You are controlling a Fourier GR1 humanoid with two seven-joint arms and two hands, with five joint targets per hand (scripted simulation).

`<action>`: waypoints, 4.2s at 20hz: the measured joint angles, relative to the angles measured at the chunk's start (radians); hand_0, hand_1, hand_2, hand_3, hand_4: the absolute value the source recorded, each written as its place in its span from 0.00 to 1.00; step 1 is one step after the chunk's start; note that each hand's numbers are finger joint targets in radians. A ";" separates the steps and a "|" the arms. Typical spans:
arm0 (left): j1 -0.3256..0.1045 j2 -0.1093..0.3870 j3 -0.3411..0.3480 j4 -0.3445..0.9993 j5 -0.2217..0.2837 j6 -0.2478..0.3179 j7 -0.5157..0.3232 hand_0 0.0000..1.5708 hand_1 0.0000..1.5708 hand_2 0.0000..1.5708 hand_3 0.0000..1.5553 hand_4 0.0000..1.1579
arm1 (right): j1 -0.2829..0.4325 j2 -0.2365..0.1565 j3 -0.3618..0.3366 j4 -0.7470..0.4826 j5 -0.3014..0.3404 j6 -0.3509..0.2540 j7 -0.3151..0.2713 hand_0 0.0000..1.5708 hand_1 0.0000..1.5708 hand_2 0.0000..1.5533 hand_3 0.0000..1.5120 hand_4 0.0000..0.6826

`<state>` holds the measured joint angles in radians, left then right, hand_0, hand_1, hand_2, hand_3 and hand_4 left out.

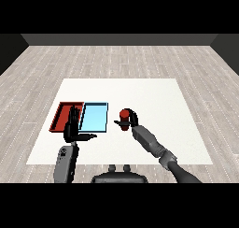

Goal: Pick the red can and put it in the red box

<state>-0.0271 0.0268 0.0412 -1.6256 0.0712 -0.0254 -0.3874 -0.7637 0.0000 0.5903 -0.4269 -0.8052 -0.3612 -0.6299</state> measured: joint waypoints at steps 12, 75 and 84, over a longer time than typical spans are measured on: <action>0.004 0.003 -0.037 -0.026 -0.005 -0.026 0.031 0.00 0.00 0.00 0.00 0.00 | 0.040 -0.037 0.006 -0.262 0.154 -0.136 0.050 0.91 0.91 0.92 0.91 0.91; -0.321 -0.017 -0.526 0.443 0.247 0.301 0.016 0.00 0.00 0.00 0.00 0.25 | 0.259 -0.004 0.033 -0.846 0.450 -0.240 0.284 0.95 0.95 0.94 0.91 0.94; -0.342 -0.008 -0.554 0.453 0.261 0.507 0.073 0.97 0.97 0.94 0.88 0.75 | 0.219 -0.014 0.071 -0.836 0.417 -0.276 0.290 0.97 0.97 0.94 0.92 0.91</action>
<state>-0.3691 0.0191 -0.5132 -1.1729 0.3326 0.4813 -0.3145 -0.5448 -0.0138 0.6615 -1.2631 -0.3881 -0.6367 -0.3401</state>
